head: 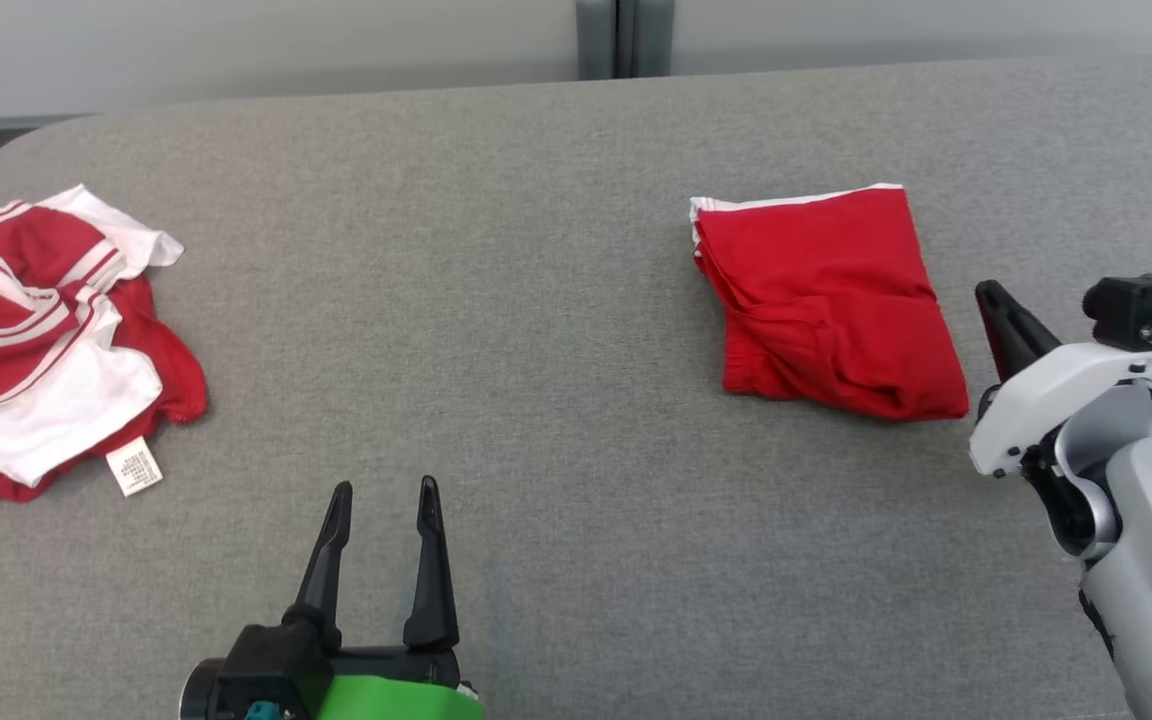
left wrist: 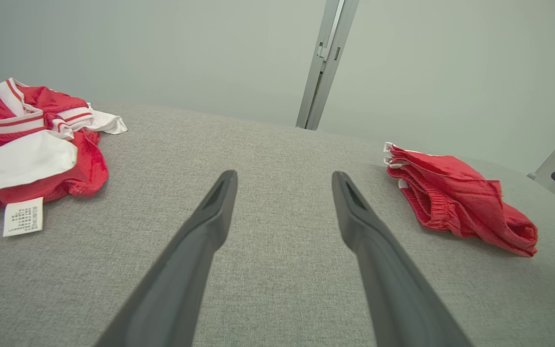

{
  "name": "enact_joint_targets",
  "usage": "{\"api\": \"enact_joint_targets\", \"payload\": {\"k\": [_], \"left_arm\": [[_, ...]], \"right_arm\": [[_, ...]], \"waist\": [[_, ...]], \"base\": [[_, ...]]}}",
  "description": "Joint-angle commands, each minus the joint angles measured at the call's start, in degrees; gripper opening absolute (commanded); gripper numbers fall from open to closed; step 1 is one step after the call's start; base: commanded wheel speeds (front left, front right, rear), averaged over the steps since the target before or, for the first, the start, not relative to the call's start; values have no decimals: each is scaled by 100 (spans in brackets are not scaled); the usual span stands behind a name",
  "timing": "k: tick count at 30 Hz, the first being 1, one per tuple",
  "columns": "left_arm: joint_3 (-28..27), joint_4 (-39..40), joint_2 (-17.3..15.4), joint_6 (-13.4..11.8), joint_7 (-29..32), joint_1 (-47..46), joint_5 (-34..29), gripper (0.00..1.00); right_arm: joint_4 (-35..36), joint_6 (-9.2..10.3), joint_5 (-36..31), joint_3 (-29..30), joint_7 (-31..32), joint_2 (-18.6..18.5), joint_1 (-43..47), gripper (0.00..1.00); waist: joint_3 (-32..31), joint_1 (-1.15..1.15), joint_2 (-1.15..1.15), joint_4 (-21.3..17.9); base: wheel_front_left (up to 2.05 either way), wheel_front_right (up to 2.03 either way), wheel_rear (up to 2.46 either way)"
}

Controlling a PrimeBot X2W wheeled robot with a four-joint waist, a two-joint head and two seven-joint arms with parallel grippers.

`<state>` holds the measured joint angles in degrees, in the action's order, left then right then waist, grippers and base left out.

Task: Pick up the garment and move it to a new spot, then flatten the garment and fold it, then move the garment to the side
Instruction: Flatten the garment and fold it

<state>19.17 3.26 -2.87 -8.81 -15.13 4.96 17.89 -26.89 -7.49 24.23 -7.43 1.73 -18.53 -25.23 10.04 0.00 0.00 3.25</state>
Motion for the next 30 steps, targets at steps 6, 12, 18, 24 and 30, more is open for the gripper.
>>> {"api": "enact_joint_targets", "payload": {"k": [6,12,18,24,30], "left_arm": [[70,-25,-10,-86,-1,-194,121,100],[26,-21,-10,-126,-2,-171,118,100],[-114,34,-10,-126,-1,-116,63,100],[-249,13,-10,-97,-1,-86,58,100],[-467,-101,-10,24,-2,69,-3,100]], "right_arm": [[-804,3,166,-646,-184,45,-481,0],[-1047,4,499,-1300,-397,51,-551,0],[-611,3,1076,-2183,-331,-46,-359,0],[-199,3,1359,-2934,-178,-146,-254,0],[64,4,1467,-2956,-574,-172,-2,0]], "waist": [[340,0,0,381],[235,0,0,366],[168,0,0,248],[65,0,0,118],[-261,0,0,38]], "base": [[0,0,0],[0,0,0],[0,0,0],[0,0,0],[0,0,0]]}}
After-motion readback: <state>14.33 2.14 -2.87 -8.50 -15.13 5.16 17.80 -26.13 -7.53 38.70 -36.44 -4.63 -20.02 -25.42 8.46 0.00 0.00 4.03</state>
